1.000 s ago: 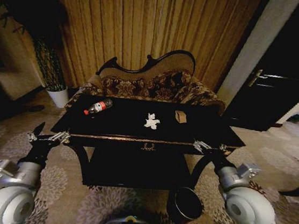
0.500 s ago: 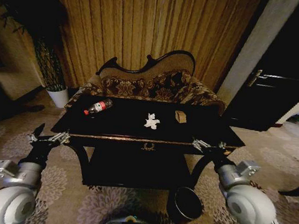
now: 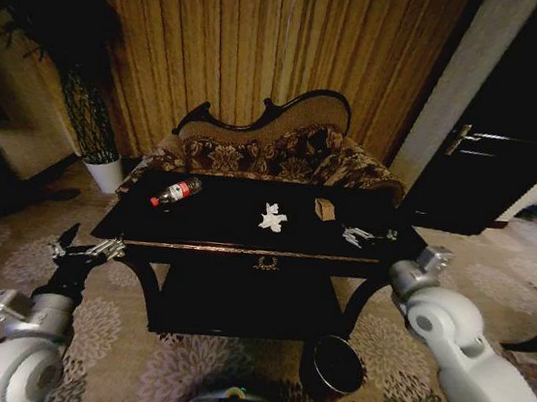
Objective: Move to the front of the table and place the trash on the table into the trash bin.
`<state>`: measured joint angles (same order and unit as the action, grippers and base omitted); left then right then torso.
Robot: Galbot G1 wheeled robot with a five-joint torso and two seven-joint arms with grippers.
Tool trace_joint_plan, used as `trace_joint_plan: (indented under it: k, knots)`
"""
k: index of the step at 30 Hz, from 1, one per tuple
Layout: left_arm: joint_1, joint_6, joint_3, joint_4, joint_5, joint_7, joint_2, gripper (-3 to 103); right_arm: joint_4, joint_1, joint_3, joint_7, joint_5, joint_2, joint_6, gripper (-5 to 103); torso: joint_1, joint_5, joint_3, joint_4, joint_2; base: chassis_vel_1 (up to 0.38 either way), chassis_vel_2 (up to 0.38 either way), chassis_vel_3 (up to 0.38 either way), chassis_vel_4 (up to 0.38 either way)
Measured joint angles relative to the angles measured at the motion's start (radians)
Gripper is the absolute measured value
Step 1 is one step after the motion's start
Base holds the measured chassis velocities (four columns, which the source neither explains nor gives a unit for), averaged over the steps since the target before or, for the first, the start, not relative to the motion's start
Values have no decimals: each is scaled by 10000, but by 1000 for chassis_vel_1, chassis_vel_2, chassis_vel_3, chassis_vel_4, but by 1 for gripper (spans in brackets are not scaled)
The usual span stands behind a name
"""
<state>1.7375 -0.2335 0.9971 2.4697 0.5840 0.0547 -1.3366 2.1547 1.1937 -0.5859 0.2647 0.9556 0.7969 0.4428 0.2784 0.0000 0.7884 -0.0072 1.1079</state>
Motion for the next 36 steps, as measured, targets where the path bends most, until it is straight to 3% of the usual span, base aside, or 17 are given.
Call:
trace_joint_plan:
  k: [16,22,36]
  knots:
    - [507,-101,79,302,-30,251,-338,100,-1559,-2929,2274,457,431,280,462,100,0,0,1,1,-1,0,0,0,0]
    - [667,-96,190,310,-60,252,-421,100,-2156,-3783,3104,1211,696,614,825,100,0,-1,-1,1,0,0,0,0,0]
    - [808,165,230,310,-250,235,-579,100,-4152,-5319,4150,1254,100,1156,848,100,-1,-1,0,0,0,0,0,0,0]
